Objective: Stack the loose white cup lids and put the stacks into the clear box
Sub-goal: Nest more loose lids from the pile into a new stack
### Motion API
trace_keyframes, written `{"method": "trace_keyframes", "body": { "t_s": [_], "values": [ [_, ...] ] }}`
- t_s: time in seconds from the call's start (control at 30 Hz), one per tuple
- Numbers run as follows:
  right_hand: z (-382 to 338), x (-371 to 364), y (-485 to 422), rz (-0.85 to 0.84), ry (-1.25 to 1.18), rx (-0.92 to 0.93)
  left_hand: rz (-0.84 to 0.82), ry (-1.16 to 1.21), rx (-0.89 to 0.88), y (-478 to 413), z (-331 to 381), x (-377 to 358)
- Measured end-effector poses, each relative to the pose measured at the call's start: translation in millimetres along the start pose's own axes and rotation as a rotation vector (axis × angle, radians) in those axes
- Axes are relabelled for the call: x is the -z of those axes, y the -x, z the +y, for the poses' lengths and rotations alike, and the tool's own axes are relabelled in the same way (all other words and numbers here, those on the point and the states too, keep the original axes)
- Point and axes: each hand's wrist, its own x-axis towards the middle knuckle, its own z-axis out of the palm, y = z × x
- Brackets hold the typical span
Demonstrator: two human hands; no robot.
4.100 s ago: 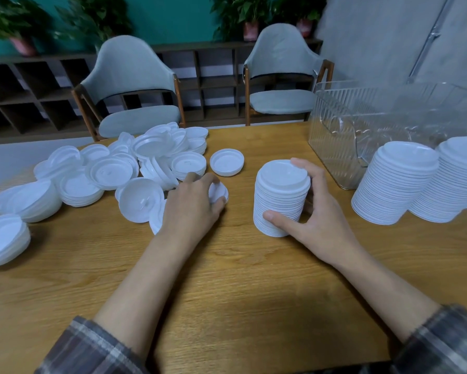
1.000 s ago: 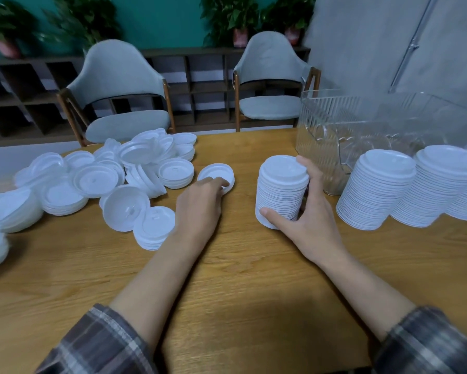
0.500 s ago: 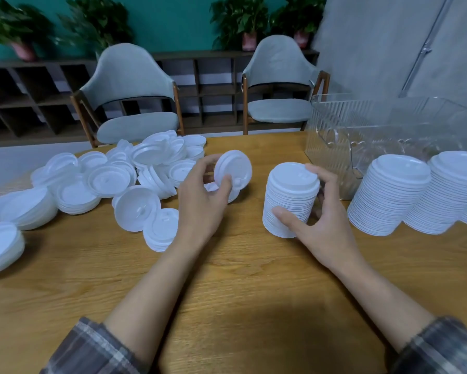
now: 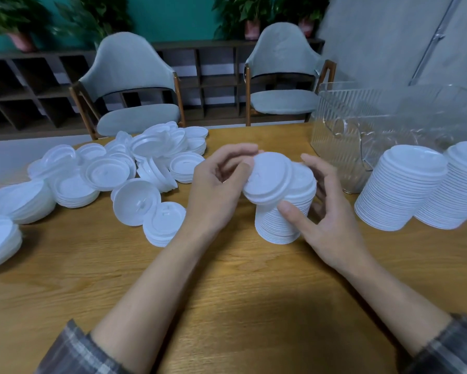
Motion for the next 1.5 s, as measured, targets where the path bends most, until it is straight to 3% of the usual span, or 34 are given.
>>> {"method": "trace_keyframes", "body": {
  "t_s": [0.33,0.43,0.57,0.67,0.83,1.03,1.33,1.5],
  "values": [
    [1.9,-0.5,-0.1,-0.023,0.064,0.06,-0.137,-0.318,-0.046,11.2,0.9,-8.2],
    [0.1,-0.3,0.9,-0.025,0.025,0.043,-0.131,-0.271,-0.102,10.7,2.4,-4.2],
    [-2.5,-1.4,1.9,-0.046,-0.034,0.026,-0.295,-0.142,-0.138,12.4,4.3,-1.5],
    [-1.5,-0.9,1.3,-0.052,-0.014,0.044,-0.35,-0.173,-0.155,15.2,4.9,-6.5],
    [0.2,-1.5,0.5,-0.036,0.056,0.065,-0.337,-0.24,-0.084,18.1,3.1,-12.2],
    [0.0,0.0,1.4,-0.047,0.04,0.06,-0.12,-0.206,-0.066,14.3,-1.3,-11.6],
    [0.2,-1.5,2.0,-0.065,0.018,0.055,-0.317,-0.072,-0.011,13.1,1.2,-5.8],
    [0.5,-0.3,2.3,-0.081,0.045,0.071,-0.297,-0.081,-0.003,15.4,-0.4,-9.1]
  ]
}}
